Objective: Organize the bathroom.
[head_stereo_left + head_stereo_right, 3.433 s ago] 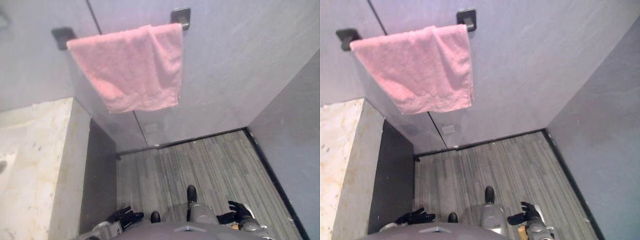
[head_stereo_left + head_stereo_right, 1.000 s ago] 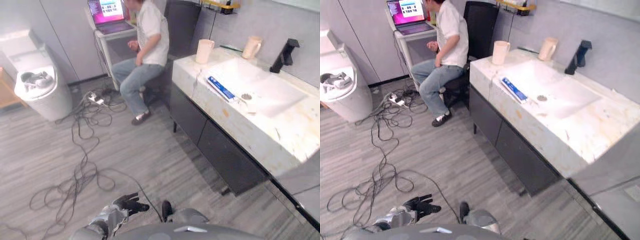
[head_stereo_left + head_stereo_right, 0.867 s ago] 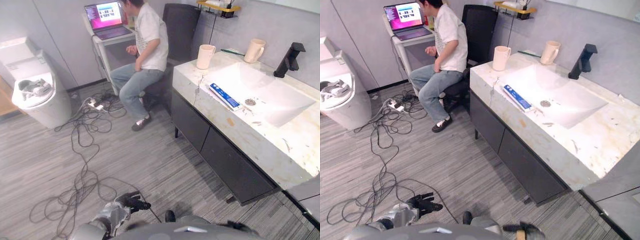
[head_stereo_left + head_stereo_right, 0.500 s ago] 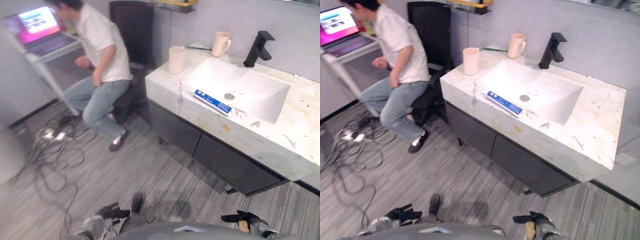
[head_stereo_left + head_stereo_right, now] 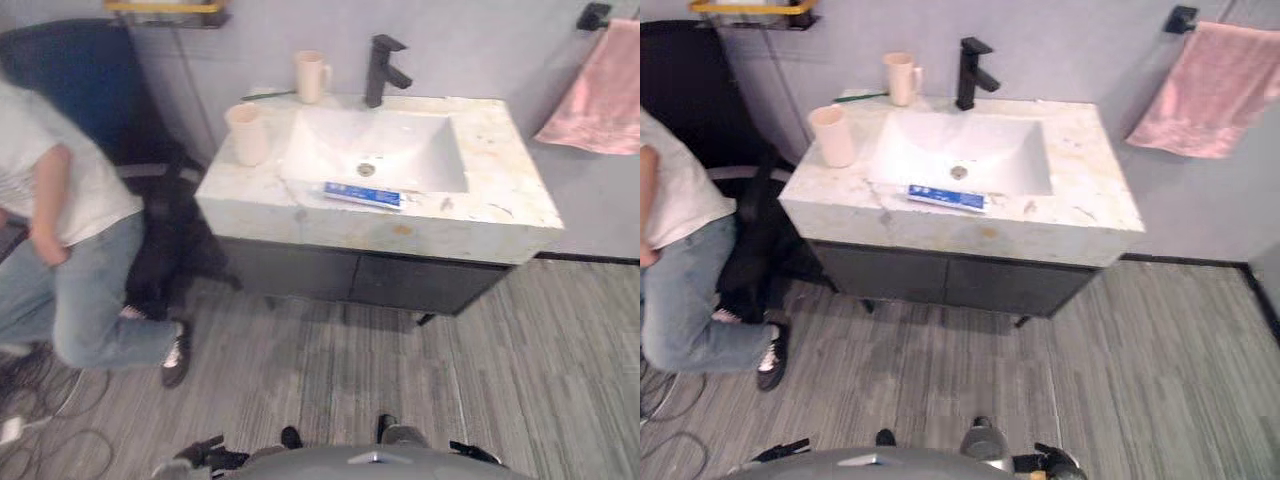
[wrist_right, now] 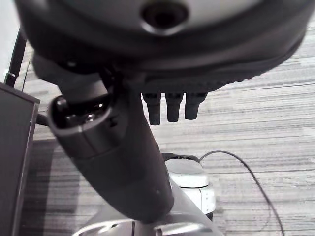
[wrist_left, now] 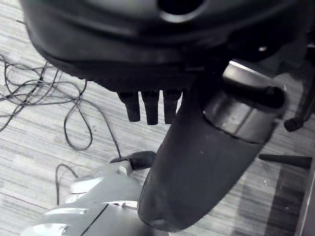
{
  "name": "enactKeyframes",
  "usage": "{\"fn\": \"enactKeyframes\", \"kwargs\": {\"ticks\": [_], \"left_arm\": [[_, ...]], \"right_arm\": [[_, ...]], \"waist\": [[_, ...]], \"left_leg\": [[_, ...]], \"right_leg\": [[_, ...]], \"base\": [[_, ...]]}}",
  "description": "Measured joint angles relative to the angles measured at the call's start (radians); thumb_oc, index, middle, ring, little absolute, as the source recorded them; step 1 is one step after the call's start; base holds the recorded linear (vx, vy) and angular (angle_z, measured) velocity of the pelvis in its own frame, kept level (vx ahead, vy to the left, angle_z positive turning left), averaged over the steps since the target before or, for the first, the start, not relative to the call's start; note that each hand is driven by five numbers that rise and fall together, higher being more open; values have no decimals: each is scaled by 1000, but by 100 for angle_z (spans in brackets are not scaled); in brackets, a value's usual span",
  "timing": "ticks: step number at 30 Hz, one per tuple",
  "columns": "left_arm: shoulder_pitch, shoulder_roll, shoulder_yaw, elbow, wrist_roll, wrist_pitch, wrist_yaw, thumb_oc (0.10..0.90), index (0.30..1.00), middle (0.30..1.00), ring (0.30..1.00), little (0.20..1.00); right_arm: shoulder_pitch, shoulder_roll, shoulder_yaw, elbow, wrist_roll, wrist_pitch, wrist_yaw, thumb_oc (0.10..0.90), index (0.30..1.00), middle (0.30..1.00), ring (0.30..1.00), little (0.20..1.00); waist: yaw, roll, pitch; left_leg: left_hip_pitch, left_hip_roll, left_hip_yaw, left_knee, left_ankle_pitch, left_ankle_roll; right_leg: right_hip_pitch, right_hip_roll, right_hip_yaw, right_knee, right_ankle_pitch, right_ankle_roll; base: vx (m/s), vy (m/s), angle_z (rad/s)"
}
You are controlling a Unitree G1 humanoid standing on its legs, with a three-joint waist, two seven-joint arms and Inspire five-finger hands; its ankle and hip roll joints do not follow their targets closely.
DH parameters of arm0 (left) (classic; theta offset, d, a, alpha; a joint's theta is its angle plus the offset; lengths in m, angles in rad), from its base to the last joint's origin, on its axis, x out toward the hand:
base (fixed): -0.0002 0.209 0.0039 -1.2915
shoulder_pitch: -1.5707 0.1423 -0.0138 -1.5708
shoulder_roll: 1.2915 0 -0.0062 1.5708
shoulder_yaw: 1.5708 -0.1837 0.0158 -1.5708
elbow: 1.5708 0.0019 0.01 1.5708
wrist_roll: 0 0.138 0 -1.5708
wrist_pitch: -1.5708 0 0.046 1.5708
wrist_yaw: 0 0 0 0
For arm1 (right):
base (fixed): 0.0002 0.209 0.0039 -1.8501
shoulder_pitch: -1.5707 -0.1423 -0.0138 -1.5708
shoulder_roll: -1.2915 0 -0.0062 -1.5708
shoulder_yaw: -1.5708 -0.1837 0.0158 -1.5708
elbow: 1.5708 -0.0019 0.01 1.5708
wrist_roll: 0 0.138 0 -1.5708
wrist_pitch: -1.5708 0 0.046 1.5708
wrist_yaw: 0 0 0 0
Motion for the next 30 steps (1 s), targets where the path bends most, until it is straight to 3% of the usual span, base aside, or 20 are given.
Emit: {"fn": "enactKeyframes", "kwargs": {"ticks": [2,3,5,8,9,10,11,12,13,14,16,18,19,20,23,26,30], "left_arm": [[14,16,3,3,5,-4,3,800,900,900,900,900],[2,16,0,0,9,-6,7,800,900,900,900,900],[-9,-13,-8,-1,9,-9,10,800,900,900,900,900],[-13,-30,-8,0,19,-6,17,800,900,900,900,900],[-24,-31,-1,9,30,-14,24,800,900,900,900,900],[-37,-25,2,7,33,-24,28,800,900,900,900,900],[-59,-13,3,9,36,-34,31,800,900,900,900,900],[-68,-16,5,0,37,-38,35,800,900,900,900,900],[-79,-24,0,0,37,-39,36,800,900,900,900,900],[-78,-33,-7,4,38,-35,35,800,900,900,900,900],[-99,-45,-10,-3,39,-27,37,800,900,900,900,900],[-98,-56,-15,-4,39,-18,45,800,900,900,900,900],[-94,-65,-40,-1,41,-19,44,800,900,900,900,900],[-100,-69,-52,-1,44,-25,47,800,900,900,900,900],[-96,-67,-52,0,44,-25,56,800,900,900,900,900],[-79,-59,-45,-1,44,-32,86,800,900,900,900,900],[-67,-45,-41,-5,48,-49,118,800,900,900,900,900]], "right_arm": [[11,5,0,-1,2,-8,10,800,900,900,900,900],[23,3,1,-1,6,-8,14,800,900,900,900,900],[26,-9,1,2,18,-26,11,800,900,900,900,900],[27,-28,1,-2,46,-36,22,800,900,900,900,900],[18,-29,2,-12,46,-37,33,800,900,900,900,900],[16,-28,2,-11,46,-37,37,800,900,900,900,900],[-6,-26,12,-9,45,-37,43,800,900,900,900,900],[-18,-33,33,-9,43,-37,45,800,900,900,900,900],[-33,-41,52,-11,43,-38,45,800,900,900,900,900],[-47,-52,69,-10,43,-41,54,800,900,900,900,900],[-57,-60,66,-9,41,-53,62,800,900,900,900,900],[-46,-70,64,-9,41,-59,66,800,900,900,900,900],[-29,-87,62,-11,41,-67,65,800,900,900,900,900],[-15,-82,47,-5,39,-69,62,800,900,900,900,900],[10,-51,38,-6,33,-70,74,800,900,900,900,900],[18,-33,41,-12,-4,-73,76,800,900,900,900,900],[12,-35,60,-12,-45,-73,76,800,900,900,900,900]], "waist": [[-14,-19,-8],[-27,-34,-21],[-5,-6,-43],[-3,20,-52],[-3,18,-46],[3,12,-43],[8,-14,-25],[22,-21,-19],[22,-19,-21],[21,-12,-22],[18,-5,-19],[0,0,-21],[-13,22,-22],[-22,27,-25],[-31,5,-9],[-19,-23,-13],[9,-29,-15]], "left_leg": [[4,4,-5,1,3,-11],[3,11,-32,-1,8,-24],[-6,35,-29,2,11,-39],[-23,63,-31,45,5,-53],[-61,84,-70,141,-10,-82],[-80,86,-94,190,-9,-85],[-135,84,-171,314,-10,-94],[-160,78,-234,367,-16,-106],[-152,68,-296,327,-30,-127],[-130,54,-359,168,-27,-141],[-134,63,-350,82,-12,-121],[-141,52,-346,128,4,-97],[-132,46,-340,125,7,-78],[-102,38,-321,79,-8,-79],[-59,1,-308,4,22,-62],[-42,-28,-294,4,9,-38],[-28,-33,-288,3,0,-32]], "right_leg": [[35,17,11,-57,90,23],[64,36,15,-93,149,11],[63,71,18,-115,146,-7],[67,101,20,-117,136,-29],[66,106,24,-114,117,-47],[67,101,30,-114,115,-50],[69,92,64,-124,111,-56],[86,87,91,-130,123,-84],[95,88,113,-146,124,-77],[95,98,131,-171,132,-61],[85,114,144,-182,141,-55],[111,125,147,-190,150,-67],[115,138,149,-182,136,-63],[120,126,151,-165,132,-60],[110,90,162,-136,123,-54],[120,55,141,-129,121,-51],[128,50,131,-125,120,-50]], "base": [[10,-26,-22],[17,-47,36],[58,-58,6],[48,-81,-7],[20,-3,-6],[30,37,-11],[65,219,-43],[66,239,-56],[96,328,-81],[67,195,-67],[69,213,-57],[47,195,-22],[61,207,11],[71,192,3],[42,77,-1],[13,16,-2],[6,-1,-3]]}}
